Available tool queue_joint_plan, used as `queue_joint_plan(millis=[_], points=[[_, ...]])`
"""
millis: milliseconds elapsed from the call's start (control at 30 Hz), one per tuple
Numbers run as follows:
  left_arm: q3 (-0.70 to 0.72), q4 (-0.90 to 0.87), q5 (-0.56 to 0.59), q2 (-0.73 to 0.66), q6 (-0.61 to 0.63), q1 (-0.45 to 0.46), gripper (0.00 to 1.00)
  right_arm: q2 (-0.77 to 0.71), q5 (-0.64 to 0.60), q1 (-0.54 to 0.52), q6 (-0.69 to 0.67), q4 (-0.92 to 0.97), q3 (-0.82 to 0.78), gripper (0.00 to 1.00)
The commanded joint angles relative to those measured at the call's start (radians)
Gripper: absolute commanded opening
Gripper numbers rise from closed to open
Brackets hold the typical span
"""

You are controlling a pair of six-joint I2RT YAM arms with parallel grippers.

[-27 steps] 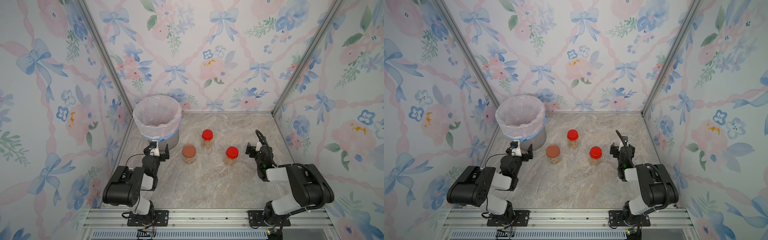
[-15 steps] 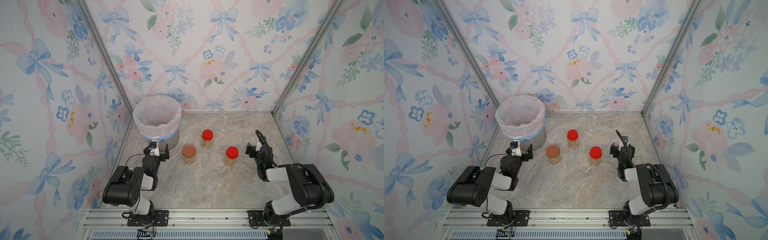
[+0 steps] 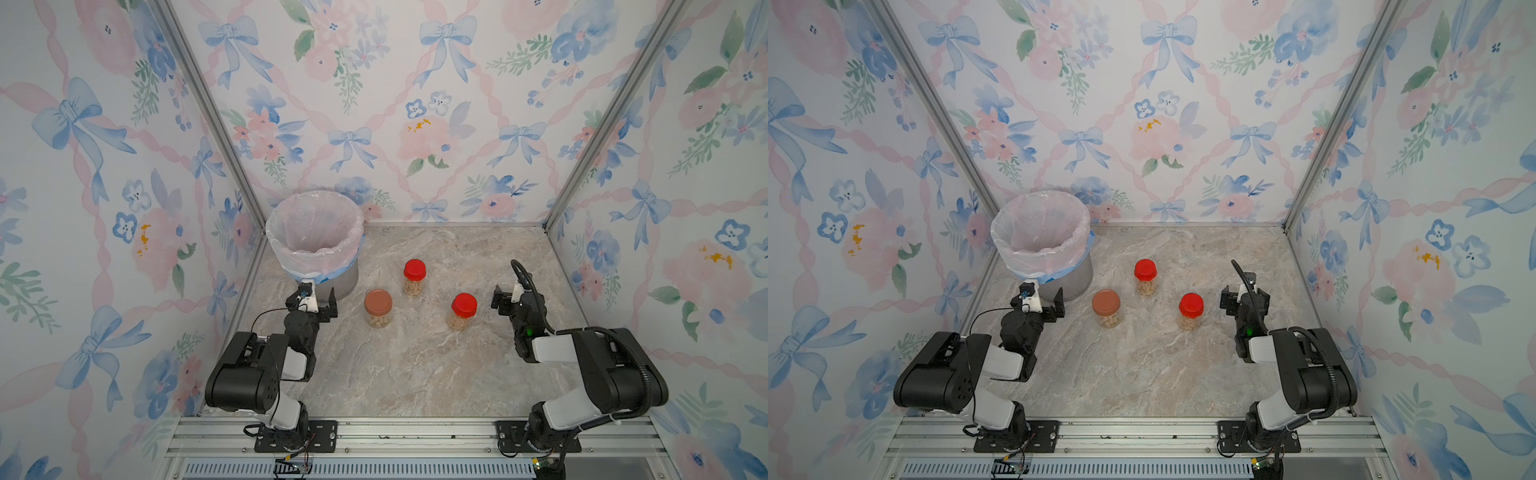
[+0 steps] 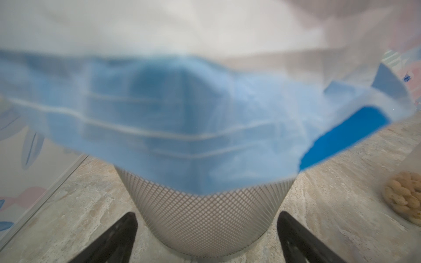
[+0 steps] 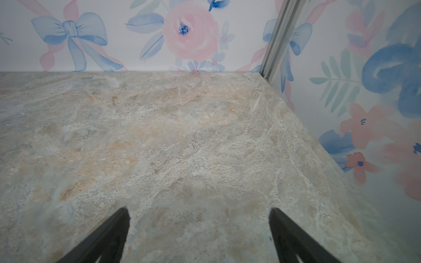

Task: Empty moldy peanuts from jars
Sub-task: Move the trash bin to the center of the board.

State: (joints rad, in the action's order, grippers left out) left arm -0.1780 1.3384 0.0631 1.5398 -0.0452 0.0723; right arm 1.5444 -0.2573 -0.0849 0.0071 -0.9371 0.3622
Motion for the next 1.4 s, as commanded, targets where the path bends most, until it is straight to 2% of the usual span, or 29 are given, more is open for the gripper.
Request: queue_joint_plan(millis=[0, 133, 200, 367, 533, 700, 867, 1133, 1367], points=[[-0.006, 0.018, 0.014, 0.013, -0.004, 0.004, 0.98, 0.005, 0.011, 0.007, 0.005, 0.004, 0.017, 0.98], [-0.033, -0.045, 0.003, -0.014, 0.006, 0.005, 0.98, 0.0, -0.011, 0.002, 0.005, 0.013, 0.023, 0.97], [-0.048, -0.098, -0.001, -0.051, 0.006, 0.004, 0.98, -0.034, -0.03, 0.003, 0.011, 0.086, 0.045, 0.97], [-0.035, -0.164, 0.031, -0.16, -0.004, 0.009, 0.98, -0.171, -0.029, -0.001, 0.039, 0.508, 0.21, 0.97], [-0.078, -0.346, 0.05, -0.254, -0.069, 0.011, 0.98, -0.239, 0.031, -0.03, 0.101, 0.764, 0.338, 0.97], [-0.156, -0.559, 0.041, -0.294, -0.131, 0.017, 0.98, -0.309, 0.083, -0.083, 0.124, 0.85, 0.384, 0.97], [-0.205, -0.707, -0.018, -0.363, -0.181, 0.015, 0.98, -0.334, 0.252, -0.133, 0.155, 0.941, 0.467, 0.97], [-0.225, -0.787, -0.065, -0.408, -0.219, 0.015, 0.98, -0.284, 0.269, -0.333, 0.063, 1.063, 0.621, 0.97], [-0.228, -0.814, -0.023, -0.446, -0.246, 0.014, 0.98, -0.217, 0.296, -0.408, 0.034, 1.081, 0.677, 0.97]])
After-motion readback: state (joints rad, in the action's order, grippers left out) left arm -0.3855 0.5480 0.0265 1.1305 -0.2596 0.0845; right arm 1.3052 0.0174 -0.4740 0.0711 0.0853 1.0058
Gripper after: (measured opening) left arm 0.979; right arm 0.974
